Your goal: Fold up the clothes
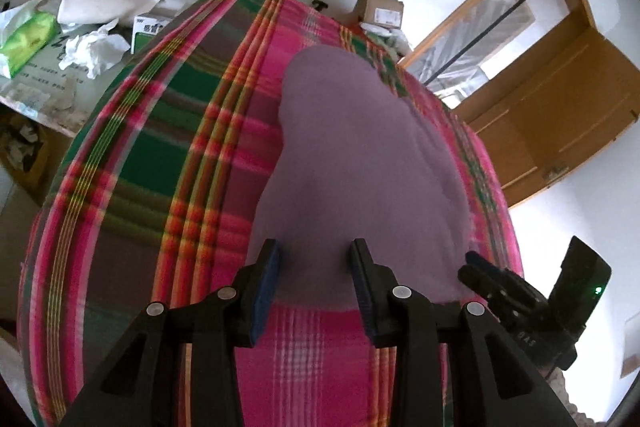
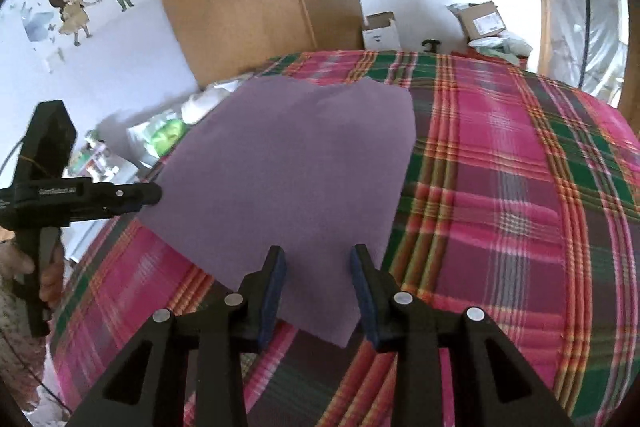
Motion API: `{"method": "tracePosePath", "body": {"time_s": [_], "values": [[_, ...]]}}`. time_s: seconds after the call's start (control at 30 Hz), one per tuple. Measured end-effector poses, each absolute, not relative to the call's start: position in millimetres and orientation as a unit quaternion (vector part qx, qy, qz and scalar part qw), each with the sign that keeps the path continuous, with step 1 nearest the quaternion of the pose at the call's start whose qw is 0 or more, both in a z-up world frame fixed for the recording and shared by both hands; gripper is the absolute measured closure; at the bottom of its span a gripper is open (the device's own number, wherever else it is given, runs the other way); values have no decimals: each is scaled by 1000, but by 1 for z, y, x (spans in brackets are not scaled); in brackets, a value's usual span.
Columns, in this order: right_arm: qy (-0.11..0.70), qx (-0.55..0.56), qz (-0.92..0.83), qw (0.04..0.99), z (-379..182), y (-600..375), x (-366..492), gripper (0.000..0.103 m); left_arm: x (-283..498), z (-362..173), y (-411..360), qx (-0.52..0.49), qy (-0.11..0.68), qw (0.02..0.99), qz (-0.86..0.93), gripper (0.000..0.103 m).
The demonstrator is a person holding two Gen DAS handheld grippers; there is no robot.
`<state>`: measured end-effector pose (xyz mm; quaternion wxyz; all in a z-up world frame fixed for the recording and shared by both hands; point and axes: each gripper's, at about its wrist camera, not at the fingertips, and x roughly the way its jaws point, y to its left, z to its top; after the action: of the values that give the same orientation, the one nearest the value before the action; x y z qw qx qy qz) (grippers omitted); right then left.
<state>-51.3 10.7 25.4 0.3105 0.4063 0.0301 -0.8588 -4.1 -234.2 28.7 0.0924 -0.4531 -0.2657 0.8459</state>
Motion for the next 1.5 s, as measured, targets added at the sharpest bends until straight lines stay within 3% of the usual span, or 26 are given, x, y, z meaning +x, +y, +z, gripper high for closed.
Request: {"method": "tracePosePath", "body": {"time_s": [0.47, 0.7, 0.9, 1.2, 1.3, 1.5], "values": [[43, 435, -865, 246, 23, 7, -9, 65, 29, 30, -189, -468, -200, 43, 860, 66], [45, 435, -878, 195, 10, 3, -1, 47, 37, 24, -158, -452, -132, 10, 882, 66], [66, 436, -882, 165, 7, -2, -2, 43, 36, 18, -146, -436, -89, -26, 895, 64], [88, 437, -882, 155, 5, -9, -8, 28, 31, 17, -142, -422, -63, -50, 903, 63], [85, 438, -883, 148, 5, -9, -10, 24, 29, 17, -139, -419, -57, -54, 905, 55], [77, 438, -885, 138, 2, -5, -16, 15, 24, 16, -134, -423, -43, -63, 903, 50]]}}
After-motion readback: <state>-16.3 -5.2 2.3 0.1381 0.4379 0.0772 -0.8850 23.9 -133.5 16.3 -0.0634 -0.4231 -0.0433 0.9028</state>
